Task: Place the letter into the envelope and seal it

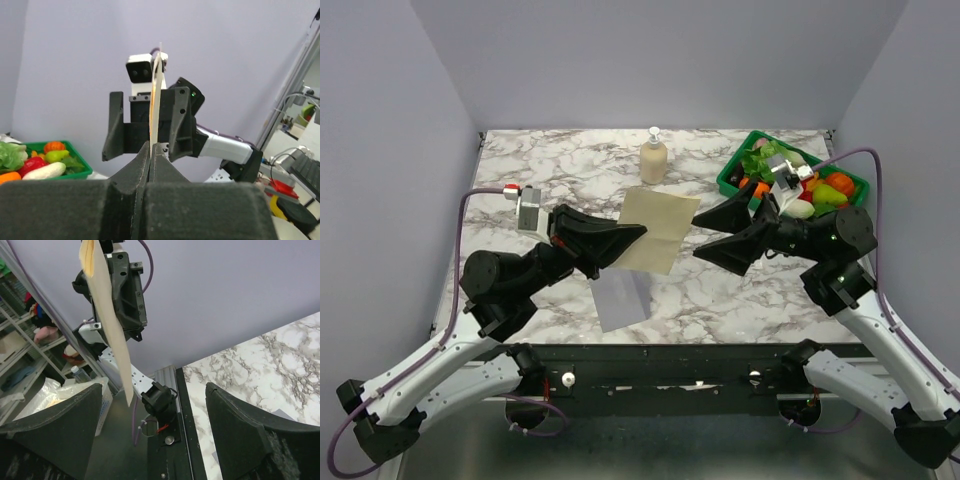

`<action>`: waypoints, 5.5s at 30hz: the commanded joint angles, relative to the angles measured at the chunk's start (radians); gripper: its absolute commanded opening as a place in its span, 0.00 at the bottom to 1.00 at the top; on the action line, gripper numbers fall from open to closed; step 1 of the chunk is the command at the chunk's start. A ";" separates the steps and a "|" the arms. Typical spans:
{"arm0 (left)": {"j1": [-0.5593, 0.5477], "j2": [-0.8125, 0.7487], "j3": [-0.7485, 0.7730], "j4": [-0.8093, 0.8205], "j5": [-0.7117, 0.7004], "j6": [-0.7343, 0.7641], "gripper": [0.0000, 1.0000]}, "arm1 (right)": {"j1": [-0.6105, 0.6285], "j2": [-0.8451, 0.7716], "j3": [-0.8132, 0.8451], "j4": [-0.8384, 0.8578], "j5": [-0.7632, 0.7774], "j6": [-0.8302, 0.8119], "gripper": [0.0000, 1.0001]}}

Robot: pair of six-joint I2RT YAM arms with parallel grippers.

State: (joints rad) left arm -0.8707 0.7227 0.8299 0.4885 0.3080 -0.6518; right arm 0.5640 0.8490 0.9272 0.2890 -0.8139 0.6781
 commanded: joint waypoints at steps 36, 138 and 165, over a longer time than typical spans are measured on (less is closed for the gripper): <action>0.002 0.078 -0.090 0.186 -0.047 -0.069 0.00 | 0.008 0.113 -0.004 0.206 -0.005 0.140 0.53; 0.038 0.270 0.216 -0.031 0.023 -0.023 0.00 | 0.051 0.082 0.029 -0.102 -0.091 -0.048 0.01; 0.044 0.175 0.072 0.001 0.121 -0.086 0.09 | 0.051 0.070 0.108 -0.097 -0.045 -0.074 0.01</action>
State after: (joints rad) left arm -0.8322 0.9161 0.9142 0.4683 0.4095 -0.7319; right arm 0.6090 0.9367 1.0470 0.1795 -0.8661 0.6086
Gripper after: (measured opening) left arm 0.039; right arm 0.012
